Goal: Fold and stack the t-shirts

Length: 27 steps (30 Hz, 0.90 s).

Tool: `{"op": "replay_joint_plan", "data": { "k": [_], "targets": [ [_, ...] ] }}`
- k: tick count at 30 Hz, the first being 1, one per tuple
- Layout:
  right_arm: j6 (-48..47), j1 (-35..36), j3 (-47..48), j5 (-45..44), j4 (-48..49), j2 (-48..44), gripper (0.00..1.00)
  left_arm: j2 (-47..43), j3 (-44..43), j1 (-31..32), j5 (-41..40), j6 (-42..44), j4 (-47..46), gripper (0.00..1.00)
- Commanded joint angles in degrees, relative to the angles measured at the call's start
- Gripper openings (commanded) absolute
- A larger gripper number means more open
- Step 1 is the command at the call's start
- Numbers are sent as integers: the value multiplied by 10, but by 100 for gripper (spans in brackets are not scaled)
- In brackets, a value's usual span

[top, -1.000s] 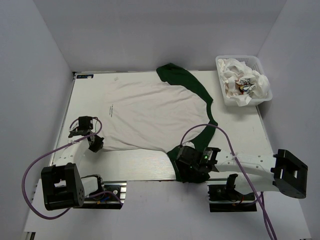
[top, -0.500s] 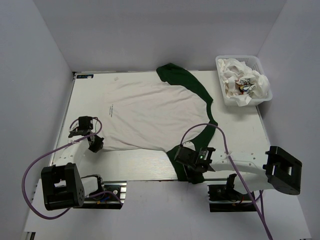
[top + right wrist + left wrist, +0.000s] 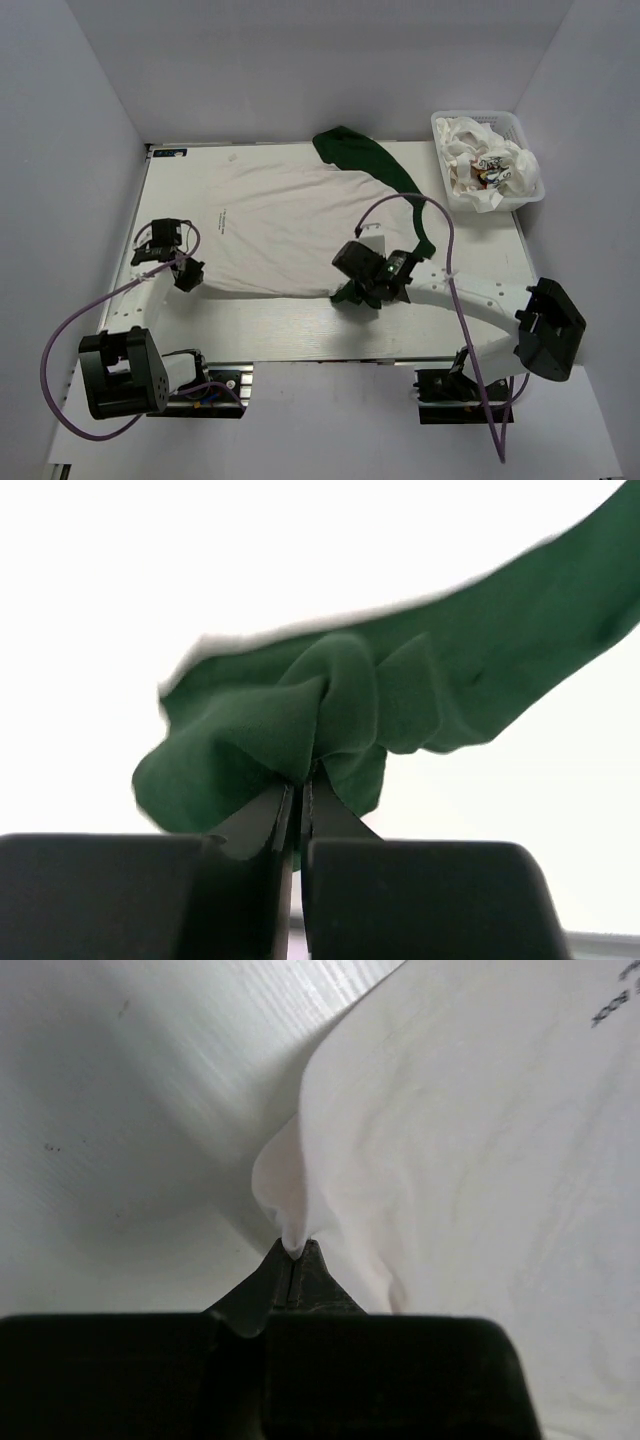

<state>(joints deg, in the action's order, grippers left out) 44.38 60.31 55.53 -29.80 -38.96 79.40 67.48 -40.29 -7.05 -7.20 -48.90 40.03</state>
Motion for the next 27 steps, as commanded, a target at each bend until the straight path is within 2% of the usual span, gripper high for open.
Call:
{"op": "replay_joint_plan", "data": {
  "k": [1, 5, 9, 16, 24, 25, 26, 27],
  "targets": [
    [-47, -43, 51, -64, 9, 18, 0, 10, -44, -3, -4, 0, 6, 0],
    [-124, -88, 88, -77, 73, 33, 0, 64, -99, -3, 12, -1, 0, 0],
    [-159, -130, 136, -91, 82, 64, 0, 120, -149, -3, 0, -1, 7, 0],
    [-233, -190, 214, -34, 129, 134, 0, 213, -231, -3, 13, -1, -7, 0],
    [-304, -238, 330, -7, 172, 288, 0, 332, -336, -3, -14, -6, -7, 0],
    [-304, -242, 348, -4, 163, 300, 4, 346, -350, -3, -14, 2, 0, 25],
    [-306, -253, 365, -3, 157, 314, 33, 374, -363, -3, -14, 2, 5, 50],
    [-307, -254, 421, -10, 130, 353, 90, 387, -388, -3, -14, 2, 28, 71]
  ]
}}
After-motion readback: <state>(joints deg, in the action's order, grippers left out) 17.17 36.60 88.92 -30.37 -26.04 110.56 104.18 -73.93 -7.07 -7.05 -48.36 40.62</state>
